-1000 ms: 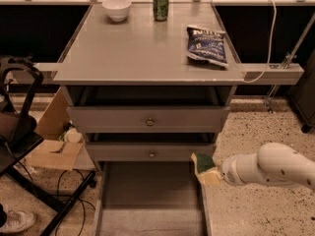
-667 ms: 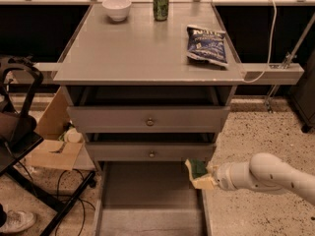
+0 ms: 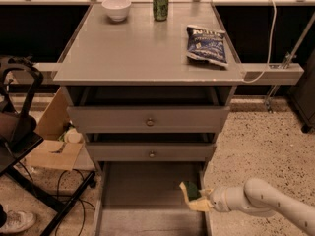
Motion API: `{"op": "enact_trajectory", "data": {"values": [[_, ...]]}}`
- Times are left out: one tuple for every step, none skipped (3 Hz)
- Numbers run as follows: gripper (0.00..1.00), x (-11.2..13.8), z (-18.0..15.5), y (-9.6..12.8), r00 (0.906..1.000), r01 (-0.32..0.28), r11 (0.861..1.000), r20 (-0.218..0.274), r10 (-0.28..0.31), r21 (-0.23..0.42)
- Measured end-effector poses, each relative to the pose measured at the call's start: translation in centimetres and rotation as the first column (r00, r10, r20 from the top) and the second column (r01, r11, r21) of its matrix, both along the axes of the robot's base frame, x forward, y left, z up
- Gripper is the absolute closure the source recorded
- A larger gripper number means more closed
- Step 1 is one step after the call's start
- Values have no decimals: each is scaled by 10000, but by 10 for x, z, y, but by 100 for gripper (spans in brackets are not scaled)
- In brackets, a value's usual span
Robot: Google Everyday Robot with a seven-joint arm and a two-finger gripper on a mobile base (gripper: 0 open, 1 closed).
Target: Place sponge into bottom drawer
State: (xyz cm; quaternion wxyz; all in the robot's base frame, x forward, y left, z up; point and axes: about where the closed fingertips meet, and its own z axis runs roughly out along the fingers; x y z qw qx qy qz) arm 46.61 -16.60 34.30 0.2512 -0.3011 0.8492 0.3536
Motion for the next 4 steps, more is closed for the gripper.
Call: {"op": "enact_trajectory", "data": {"values": [[100, -12, -24, 12, 9995, -81, 9995, -304, 91, 321], [100, -12, -30, 23, 9994, -225, 9994, -241, 232, 267], [100, -15, -75, 51, 9988, -494, 9987, -1, 494, 109], [100, -15, -157, 94, 9953, -653, 9979, 716, 653, -27]]}}
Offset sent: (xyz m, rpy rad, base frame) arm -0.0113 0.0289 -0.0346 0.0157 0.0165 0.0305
